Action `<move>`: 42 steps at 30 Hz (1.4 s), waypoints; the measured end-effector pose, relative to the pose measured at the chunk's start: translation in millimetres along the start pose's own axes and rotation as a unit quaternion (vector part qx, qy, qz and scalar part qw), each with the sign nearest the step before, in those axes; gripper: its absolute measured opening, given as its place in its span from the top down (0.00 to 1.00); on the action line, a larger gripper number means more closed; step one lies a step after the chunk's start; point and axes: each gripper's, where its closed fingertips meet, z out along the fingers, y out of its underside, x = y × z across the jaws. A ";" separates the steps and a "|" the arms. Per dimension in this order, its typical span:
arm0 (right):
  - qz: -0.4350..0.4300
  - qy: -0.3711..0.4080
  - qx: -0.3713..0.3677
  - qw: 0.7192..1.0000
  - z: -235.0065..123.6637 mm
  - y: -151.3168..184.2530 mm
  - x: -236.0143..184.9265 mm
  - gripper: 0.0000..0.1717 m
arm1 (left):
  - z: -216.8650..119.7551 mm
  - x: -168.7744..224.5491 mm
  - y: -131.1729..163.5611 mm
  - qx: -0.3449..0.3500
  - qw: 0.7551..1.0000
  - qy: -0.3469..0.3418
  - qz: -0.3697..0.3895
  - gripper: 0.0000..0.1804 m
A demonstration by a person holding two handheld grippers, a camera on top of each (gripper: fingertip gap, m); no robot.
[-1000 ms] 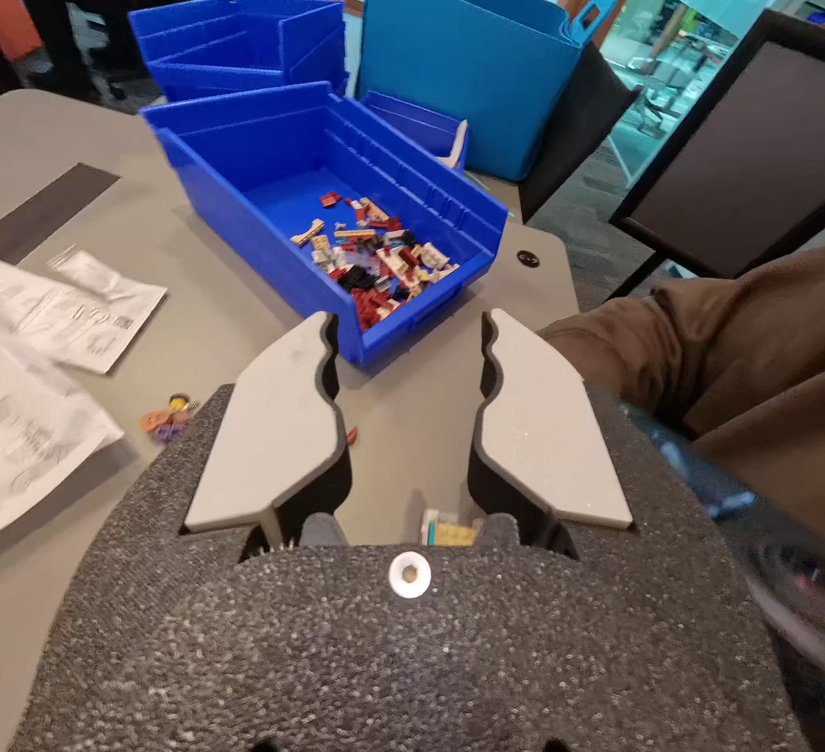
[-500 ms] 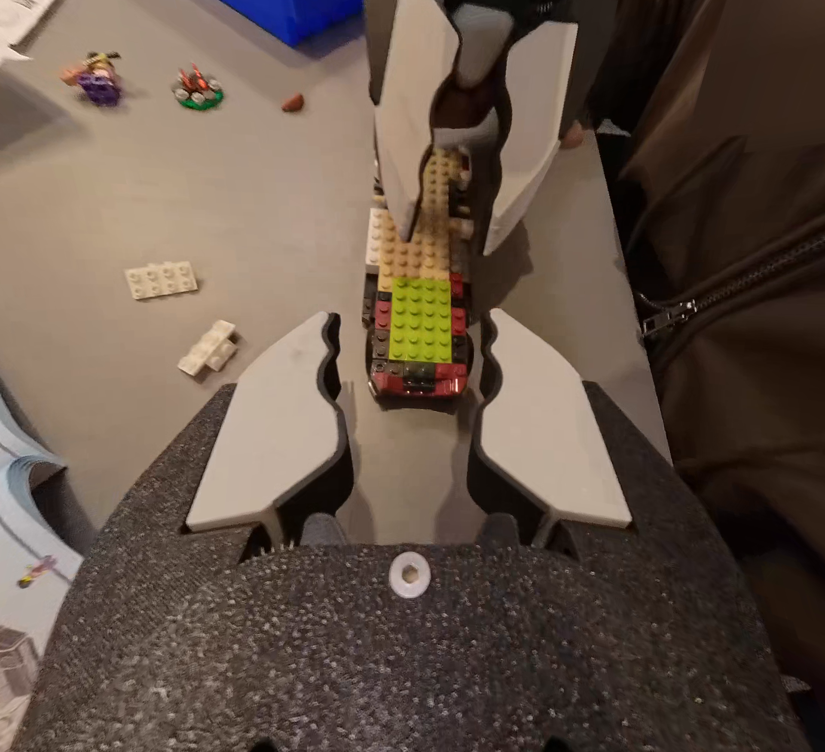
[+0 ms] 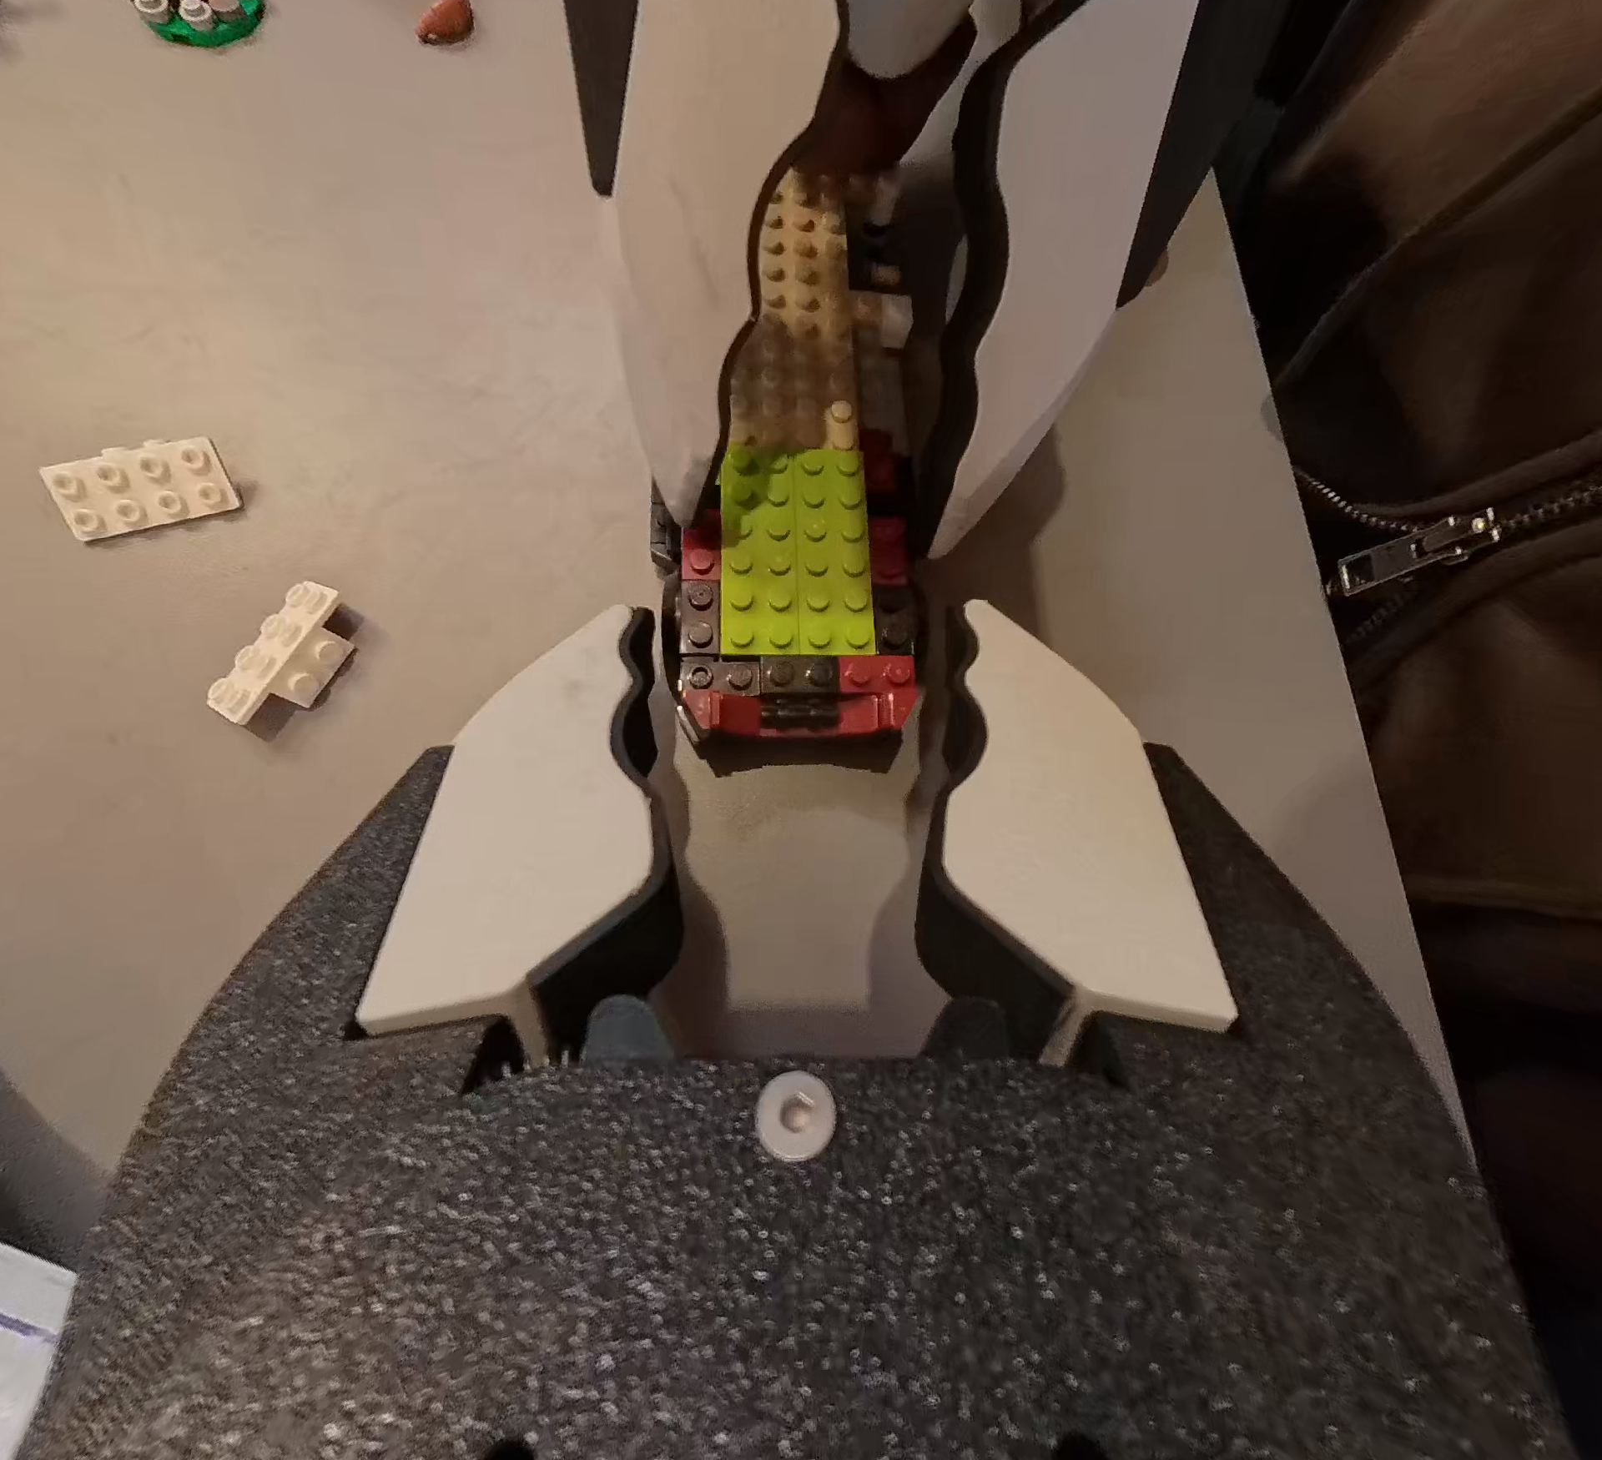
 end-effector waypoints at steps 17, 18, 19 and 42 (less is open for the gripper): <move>-0.005 0.005 -0.007 1.000 4.4 0.2 4.8 0.71 | 3.7 -4.0 -1.4 -0.003 0.999 -0.034 0.040 0.67; -0.004 0.004 -0.007 1.000 4.6 0.3 4.8 0.71 | 3.6 -4.0 -1.6 -0.002 0.998 -0.035 0.042 0.67; -0.003 0.003 -0.008 1.000 4.7 0.3 5.0 0.71 | 3.5 -4.0 -1.8 -0.002 0.998 -0.037 0.046 0.67; -0.009 -0.014 -0.027 0.999 7.0 0.4 5.2 0.71 | -0.7 -3.0 -6.8 0.023 0.996 -0.052 0.076 0.71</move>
